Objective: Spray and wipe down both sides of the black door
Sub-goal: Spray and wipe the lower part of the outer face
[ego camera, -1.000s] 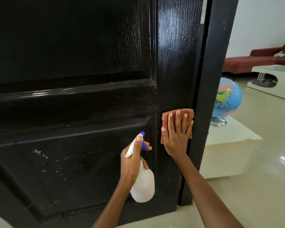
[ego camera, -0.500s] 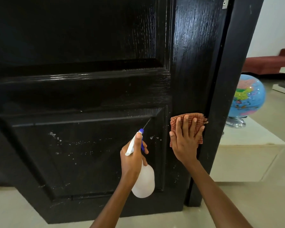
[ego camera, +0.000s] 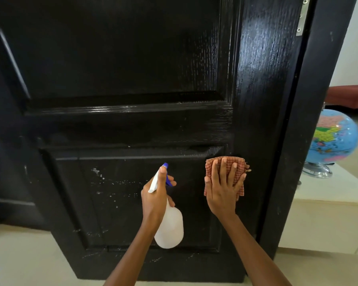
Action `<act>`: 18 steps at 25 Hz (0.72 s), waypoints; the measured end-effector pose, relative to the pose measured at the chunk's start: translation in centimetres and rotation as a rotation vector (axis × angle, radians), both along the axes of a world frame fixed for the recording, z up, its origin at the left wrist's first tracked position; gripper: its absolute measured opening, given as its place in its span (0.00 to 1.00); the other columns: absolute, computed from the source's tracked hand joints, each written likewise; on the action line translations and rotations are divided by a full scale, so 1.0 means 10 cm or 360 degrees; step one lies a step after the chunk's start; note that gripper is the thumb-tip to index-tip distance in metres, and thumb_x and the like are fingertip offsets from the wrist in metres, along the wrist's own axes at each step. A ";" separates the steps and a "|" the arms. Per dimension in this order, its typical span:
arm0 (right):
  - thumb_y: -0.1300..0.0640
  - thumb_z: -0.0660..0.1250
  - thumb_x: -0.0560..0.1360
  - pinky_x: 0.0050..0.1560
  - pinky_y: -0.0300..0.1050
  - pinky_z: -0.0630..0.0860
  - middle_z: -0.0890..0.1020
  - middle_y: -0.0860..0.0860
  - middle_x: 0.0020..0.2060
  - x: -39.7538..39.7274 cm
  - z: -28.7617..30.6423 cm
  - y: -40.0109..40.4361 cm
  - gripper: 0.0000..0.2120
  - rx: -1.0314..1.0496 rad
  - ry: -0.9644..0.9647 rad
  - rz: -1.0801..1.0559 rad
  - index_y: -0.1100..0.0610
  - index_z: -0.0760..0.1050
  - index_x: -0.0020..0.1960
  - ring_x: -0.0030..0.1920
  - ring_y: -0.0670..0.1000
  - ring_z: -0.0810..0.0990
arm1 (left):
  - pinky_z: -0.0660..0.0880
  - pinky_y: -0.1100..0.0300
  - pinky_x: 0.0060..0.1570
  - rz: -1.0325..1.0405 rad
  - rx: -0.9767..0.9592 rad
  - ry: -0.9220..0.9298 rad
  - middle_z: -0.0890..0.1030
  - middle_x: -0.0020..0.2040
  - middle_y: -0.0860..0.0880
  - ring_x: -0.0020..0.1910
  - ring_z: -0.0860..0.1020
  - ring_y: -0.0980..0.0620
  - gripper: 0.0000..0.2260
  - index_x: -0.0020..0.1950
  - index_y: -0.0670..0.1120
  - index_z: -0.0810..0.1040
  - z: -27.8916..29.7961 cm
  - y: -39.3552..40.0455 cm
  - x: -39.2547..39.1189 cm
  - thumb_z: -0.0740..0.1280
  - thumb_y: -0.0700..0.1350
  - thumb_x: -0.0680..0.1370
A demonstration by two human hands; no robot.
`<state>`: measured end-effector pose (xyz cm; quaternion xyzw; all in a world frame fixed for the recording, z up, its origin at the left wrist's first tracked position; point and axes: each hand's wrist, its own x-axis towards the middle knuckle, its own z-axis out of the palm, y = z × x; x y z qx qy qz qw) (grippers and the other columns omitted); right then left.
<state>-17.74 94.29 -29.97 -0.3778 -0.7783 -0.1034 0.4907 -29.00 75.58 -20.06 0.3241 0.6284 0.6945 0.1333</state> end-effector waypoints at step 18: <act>0.47 0.57 0.85 0.78 0.69 0.36 0.54 0.52 0.84 -1.12 0.52 -0.69 0.30 0.0248 -0.0119 0.0281 0.51 0.53 0.84 0.83 0.60 0.50 | 0.78 0.52 0.35 0.0224 0.0020 0.0044 0.86 0.45 0.51 0.24 0.78 0.44 0.26 0.43 0.46 0.82 -0.07 -0.55 -0.34 0.56 0.64 0.81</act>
